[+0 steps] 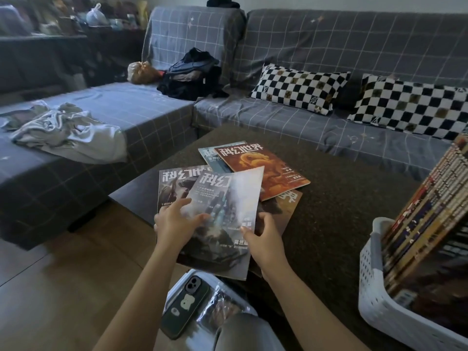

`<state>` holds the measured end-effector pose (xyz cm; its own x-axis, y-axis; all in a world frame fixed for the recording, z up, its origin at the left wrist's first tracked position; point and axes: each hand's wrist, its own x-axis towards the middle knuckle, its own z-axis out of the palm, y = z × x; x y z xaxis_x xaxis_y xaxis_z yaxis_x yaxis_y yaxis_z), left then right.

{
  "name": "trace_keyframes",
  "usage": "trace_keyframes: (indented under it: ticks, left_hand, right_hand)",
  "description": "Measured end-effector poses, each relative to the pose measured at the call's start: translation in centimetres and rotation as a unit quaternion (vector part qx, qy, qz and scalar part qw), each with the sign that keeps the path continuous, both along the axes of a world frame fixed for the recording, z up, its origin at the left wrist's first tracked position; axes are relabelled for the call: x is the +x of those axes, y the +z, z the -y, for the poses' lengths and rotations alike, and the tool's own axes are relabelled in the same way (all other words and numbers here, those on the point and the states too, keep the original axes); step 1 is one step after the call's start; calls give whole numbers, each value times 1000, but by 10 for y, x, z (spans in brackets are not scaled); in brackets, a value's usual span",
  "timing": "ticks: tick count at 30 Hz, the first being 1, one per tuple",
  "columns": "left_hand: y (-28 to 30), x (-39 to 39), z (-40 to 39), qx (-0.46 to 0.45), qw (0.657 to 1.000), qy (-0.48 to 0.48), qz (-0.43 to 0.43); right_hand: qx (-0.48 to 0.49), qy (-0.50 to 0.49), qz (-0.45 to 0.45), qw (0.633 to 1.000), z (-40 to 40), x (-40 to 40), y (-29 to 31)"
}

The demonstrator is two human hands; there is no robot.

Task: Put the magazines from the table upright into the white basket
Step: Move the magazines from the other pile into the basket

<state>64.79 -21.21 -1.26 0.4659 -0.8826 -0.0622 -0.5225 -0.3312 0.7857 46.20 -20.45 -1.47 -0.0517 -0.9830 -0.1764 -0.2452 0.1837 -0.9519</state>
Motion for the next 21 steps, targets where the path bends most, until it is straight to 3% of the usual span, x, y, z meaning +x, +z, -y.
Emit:
trace_keyframes:
  ticks: [5, 9, 21]
  left_hand:
    - [17, -13, -32, -99, 982, 13, -162]
    - [51, -32, -53, -175, 959, -5, -221]
    - [129, -134, -109, -222, 908, -126, -332]
  right_hand:
    - [-25, -25, 136, 990, -29, -24, 22]
    - [-58, -27, 196, 978, -51, -49, 49]
    - [-210, -43, 204, 955, -124, -162, 107]
